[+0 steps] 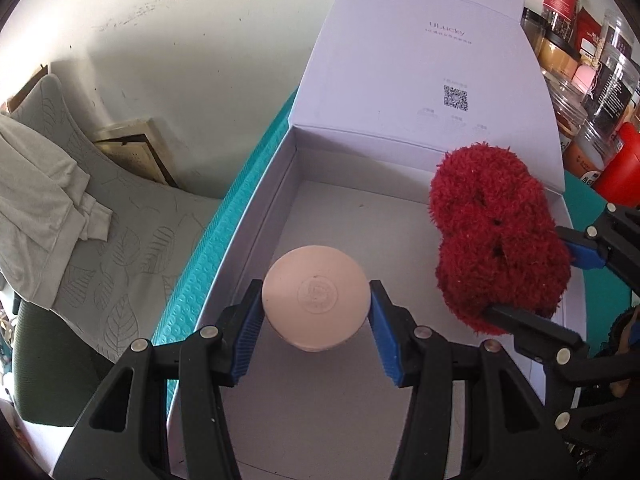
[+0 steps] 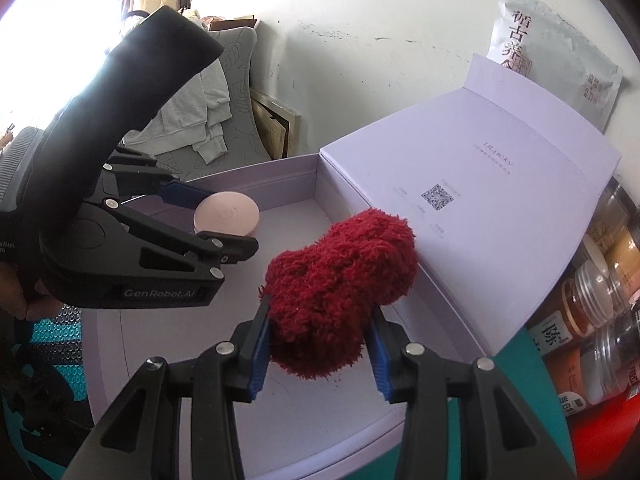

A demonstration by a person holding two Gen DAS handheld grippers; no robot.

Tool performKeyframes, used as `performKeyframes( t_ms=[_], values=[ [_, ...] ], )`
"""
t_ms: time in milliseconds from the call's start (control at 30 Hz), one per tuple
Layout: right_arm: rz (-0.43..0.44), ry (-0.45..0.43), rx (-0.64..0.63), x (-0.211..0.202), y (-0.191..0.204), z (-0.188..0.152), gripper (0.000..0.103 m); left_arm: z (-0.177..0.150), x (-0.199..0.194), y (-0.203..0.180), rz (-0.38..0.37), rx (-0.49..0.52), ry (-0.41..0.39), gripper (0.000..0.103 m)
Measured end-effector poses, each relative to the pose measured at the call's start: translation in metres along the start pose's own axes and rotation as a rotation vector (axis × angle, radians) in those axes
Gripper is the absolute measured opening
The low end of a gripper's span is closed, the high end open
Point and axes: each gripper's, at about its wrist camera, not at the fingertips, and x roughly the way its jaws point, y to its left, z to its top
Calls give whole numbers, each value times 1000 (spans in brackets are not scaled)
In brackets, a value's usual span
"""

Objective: Organize objects
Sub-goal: 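Carry the compact and scrunchie with both tools over the white box, then open both tools to drop the compact and scrunchie into the box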

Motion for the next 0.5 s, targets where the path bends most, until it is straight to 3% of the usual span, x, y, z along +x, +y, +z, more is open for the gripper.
performKeyframes(
  t_ms=[200, 333, 500],
  values=[
    [6, 10, 16, 3, -2, -2, 44, -1, 12, -3, 6, -1, 19, 49],
    [-12, 32, 28, 7, -5, 0, 53, -2, 8, 0, -2, -37, 7, 50],
    [-46, 42, 31, 0, -5, -1, 57, -4, -1, -1, 21, -24, -8, 63]
  ],
)
